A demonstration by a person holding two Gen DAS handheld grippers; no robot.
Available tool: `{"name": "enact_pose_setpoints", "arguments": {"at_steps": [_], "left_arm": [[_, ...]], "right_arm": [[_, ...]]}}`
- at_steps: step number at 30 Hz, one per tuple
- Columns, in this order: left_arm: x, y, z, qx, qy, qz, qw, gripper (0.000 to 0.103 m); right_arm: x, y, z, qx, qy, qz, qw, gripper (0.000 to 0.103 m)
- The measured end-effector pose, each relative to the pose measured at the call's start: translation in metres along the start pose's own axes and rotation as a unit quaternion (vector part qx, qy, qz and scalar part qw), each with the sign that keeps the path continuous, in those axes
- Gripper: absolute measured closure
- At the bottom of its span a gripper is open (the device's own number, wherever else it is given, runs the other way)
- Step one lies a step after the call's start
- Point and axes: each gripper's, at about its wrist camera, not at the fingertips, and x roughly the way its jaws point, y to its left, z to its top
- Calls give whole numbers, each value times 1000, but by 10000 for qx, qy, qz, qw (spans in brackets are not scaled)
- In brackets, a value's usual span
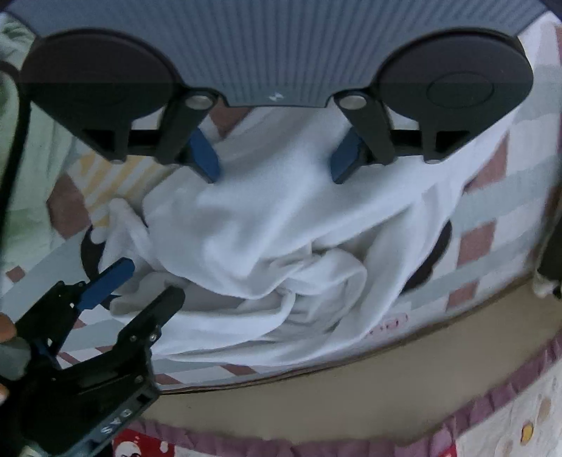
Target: Fold clothes
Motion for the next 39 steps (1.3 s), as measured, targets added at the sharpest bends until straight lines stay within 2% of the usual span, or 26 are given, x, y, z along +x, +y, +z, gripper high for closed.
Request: {"name": "enact_pose_setpoints", "arguments": {"at_steps": [2,3,8,9,10,11,13,14,17,19,21,24,26,28,29,31,34,36,37,38,39], "left_arm": [[1,1,2,96,96,172,9998,92],[0,6,4,36,121,182,9998,98],[-12,31,19,-42,-100,347,9993,99],[-18,39,24,7,-221,490,9986,99],[-24,46,29,56,-341,632,9974,99],[-29,53,34,101,-461,774,9959,99],[-36,77,42,40,-631,1022,9928,99],[-38,92,44,-35,-646,1088,9920,99],[-31,126,37,-495,-603,1022,9917,99],[-27,133,25,-720,-518,971,9913,99],[-25,135,18,-932,-410,1078,9889,99],[-38,147,20,-1375,-619,1224,9810,99],[-50,159,21,-1548,-867,1489,9728,99],[-50,175,17,-1690,-896,1659,9674,97],[-50,183,14,-1771,-899,1729,9647,96],[-42,198,5,-2165,-631,1517,9623,96],[-31,208,-4,-2425,-368,1505,9577,97],[-27,208,-2,-2405,-355,1476,9587,96],[-26,210,-2,-2473,-399,1334,9589,96],[-27,209,-3,-2592,-434,1097,9586,88],[-27,208,-4,-2710,-470,856,9576,77]], "right_arm": [[2,-2,3,63,-68,-34,10000,41],[2,-2,5,35,-157,-70,9998,41],[-1,12,12,-713,-828,-460,9929,43],[-1,16,13,-899,-922,-584,9899,54],[-2,18,14,-1027,-1055,-717,9865,78],[-2,20,14,-1145,-1193,-850,9826,88],[-8,24,17,-1315,-1511,-1026,9743,95],[-13,28,18,-1423,-1691,-1078,9693,95],[-27,46,19,-1965,-2302,-1418,9425,96],[-30,52,19,-2176,-2534,-1473,9310,96],[-33,59,18,-2374,-2756,-1524,9190,96],[-37,60,14,-2507,-2991,-1790,9031,97],[-43,60,11,-2468,-3187,-1958,8940,96],[-49,57,12,-2318,-3349,-2135,8880,96],[-52,54,13,-2187,-3303,-2149,8927,96],[-57,47,16,-1908,-3175,-2154,9036,95],[-60,30,21,-1435,-3021,-1756,9259,92],[-55,15,29,-1009,-2780,-1506,9433,87],[-53,6,32,-748,-2612,-1291,9537,86],[-51,-4,33,-446,-2402,-961,9649,83],[-49,-14,34,-138,-2180,-615,9739,72]]}}
